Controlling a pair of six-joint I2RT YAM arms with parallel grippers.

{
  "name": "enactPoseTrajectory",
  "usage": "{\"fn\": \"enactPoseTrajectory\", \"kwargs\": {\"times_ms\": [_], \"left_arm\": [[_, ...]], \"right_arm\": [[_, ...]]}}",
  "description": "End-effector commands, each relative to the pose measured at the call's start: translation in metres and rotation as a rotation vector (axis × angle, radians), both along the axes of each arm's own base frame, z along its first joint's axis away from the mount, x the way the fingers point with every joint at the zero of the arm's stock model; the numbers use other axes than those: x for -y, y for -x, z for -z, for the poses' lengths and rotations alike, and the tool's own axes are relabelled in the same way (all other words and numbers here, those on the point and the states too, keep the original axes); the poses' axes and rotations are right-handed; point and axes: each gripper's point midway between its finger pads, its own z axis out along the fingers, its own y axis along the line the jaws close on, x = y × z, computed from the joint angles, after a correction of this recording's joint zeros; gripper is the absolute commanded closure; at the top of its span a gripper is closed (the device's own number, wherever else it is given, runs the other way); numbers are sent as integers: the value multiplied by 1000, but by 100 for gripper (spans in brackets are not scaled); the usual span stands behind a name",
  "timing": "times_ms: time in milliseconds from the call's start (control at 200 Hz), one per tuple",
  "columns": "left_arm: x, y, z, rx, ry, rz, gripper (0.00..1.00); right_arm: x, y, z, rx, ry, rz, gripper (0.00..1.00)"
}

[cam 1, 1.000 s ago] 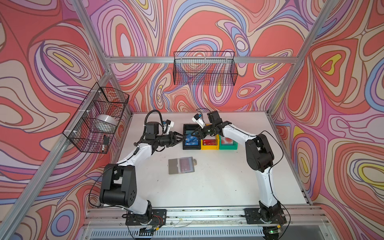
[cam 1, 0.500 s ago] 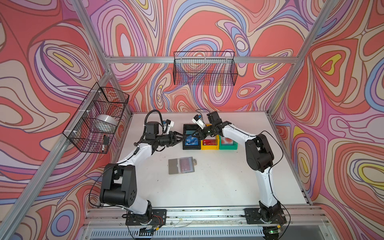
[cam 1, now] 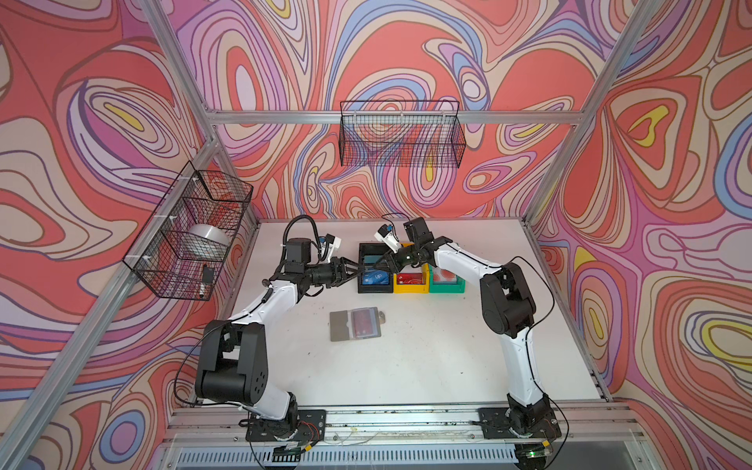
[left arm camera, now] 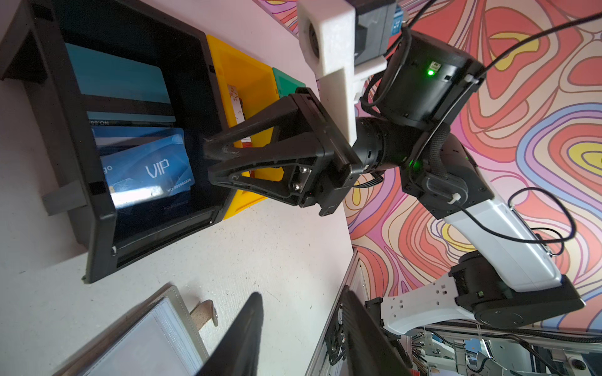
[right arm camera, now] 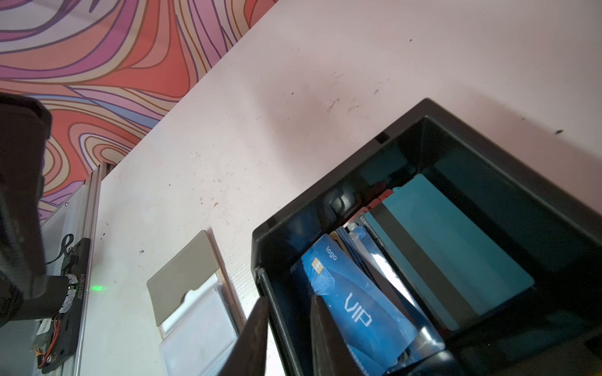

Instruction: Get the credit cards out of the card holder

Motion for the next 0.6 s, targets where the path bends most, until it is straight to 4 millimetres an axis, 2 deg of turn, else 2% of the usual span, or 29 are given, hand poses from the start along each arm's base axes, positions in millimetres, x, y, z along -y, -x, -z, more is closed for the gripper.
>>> {"fn": "enactPoseTrajectory", "kwargs": {"times_ms": [0, 155, 351, 466, 536, 596], "left_arm": [[0, -3, -2, 15, 14, 9, 57], [0, -3, -2, 14, 15, 7, 57], [-2, -2, 0, 14, 5, -17, 56], [-9, 5, 15, -32, -42, -60, 56], [-16, 11, 34, -95, -95, -111, 57], [-21, 19, 53, -159, -117, -149, 61]], "right_arm": [[-1, -1, 0, 12, 21, 1, 71], [4, 0, -9, 39, 33, 7, 69], [21, 13, -40, 90, 40, 82, 68], [33, 40, -56, 40, 36, 100, 67], [34, 60, -61, -15, -7, 99, 67], [31, 83, -57, -57, -33, 76, 67]]}}
